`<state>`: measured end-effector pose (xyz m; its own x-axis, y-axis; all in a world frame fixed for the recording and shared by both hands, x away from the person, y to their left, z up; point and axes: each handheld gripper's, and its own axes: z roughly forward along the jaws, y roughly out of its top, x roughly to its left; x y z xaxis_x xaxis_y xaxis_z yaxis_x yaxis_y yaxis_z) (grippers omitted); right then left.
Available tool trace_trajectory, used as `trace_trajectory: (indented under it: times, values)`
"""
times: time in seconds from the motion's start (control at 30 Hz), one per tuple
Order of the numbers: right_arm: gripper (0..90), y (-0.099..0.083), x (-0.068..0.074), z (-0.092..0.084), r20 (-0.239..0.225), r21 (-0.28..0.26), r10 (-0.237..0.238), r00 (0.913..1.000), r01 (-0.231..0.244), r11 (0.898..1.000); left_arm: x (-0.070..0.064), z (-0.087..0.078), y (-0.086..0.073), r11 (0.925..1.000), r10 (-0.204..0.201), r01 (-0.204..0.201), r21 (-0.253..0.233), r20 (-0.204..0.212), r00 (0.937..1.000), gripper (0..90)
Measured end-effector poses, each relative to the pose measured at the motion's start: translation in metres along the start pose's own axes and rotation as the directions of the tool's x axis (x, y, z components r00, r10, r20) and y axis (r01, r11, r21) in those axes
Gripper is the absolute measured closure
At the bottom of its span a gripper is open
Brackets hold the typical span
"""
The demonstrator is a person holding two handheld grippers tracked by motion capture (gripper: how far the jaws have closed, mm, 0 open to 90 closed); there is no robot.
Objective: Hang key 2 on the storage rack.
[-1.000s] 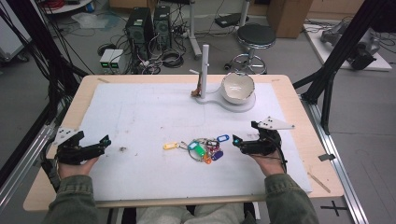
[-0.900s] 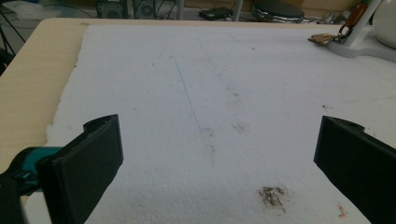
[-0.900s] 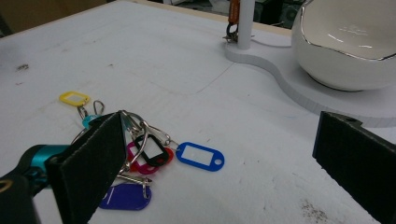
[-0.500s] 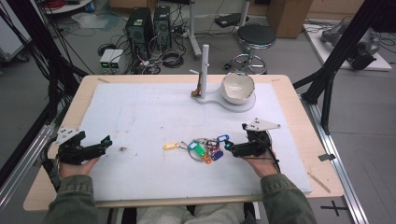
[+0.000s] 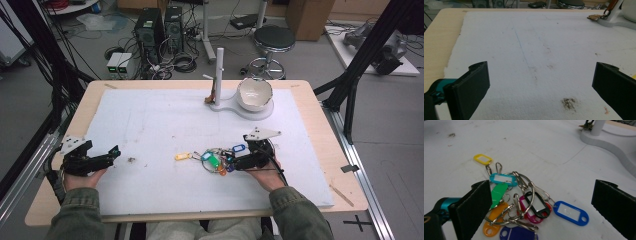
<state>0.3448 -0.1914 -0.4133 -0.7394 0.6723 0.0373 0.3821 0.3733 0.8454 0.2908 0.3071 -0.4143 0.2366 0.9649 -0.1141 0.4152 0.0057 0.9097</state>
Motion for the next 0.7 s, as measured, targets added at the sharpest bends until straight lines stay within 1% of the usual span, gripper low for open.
trace_trajectory:
  times: [0.2, 0.33, 0.37, 0.5, 0.7]
  values:
    - [2.0, 0.004, 0.009, 0.01, -0.028, 0.024, -0.009, 0.9996, 0.01, 1.0, 0.0, -0.002, -0.001, 1.0, 0.001, -0.001, 0.001, 0.002, 1.0, 1.7]
    - [2.0, 0.006, 0.014, 0.017, -0.052, 0.039, -0.015, 0.9985, 0.017, 0.999, -0.001, -0.002, -0.002, 0.9999, 0.012, -0.012, 0.011, 0.004, 0.9999, 1.7]
    - [2.0, 0.007, 0.016, 0.02, -0.059, 0.041, -0.024, 0.998, 0.026, 0.999, -0.001, -0.002, -0.002, 0.9999, 0.011, -0.011, 0.012, 0.003, 0.9999, 1.7]
    - [2.0, 0.007, 0.021, 0.024, -0.065, 0.062, -0.033, 0.9973, 0.037, 0.997, 0.0, -0.001, -0.002, 0.9998, 0.011, -0.011, 0.018, 0.006, 0.9999, 1.8]
    - [2.0, 0.007, 0.026, 0.03, -0.079, 0.086, -0.046, 0.9958, 0.053, 0.995, -0.001, 0.001, -0.002, 0.9993, 0.023, -0.024, 0.027, 0.014, 0.9996, 1.7]
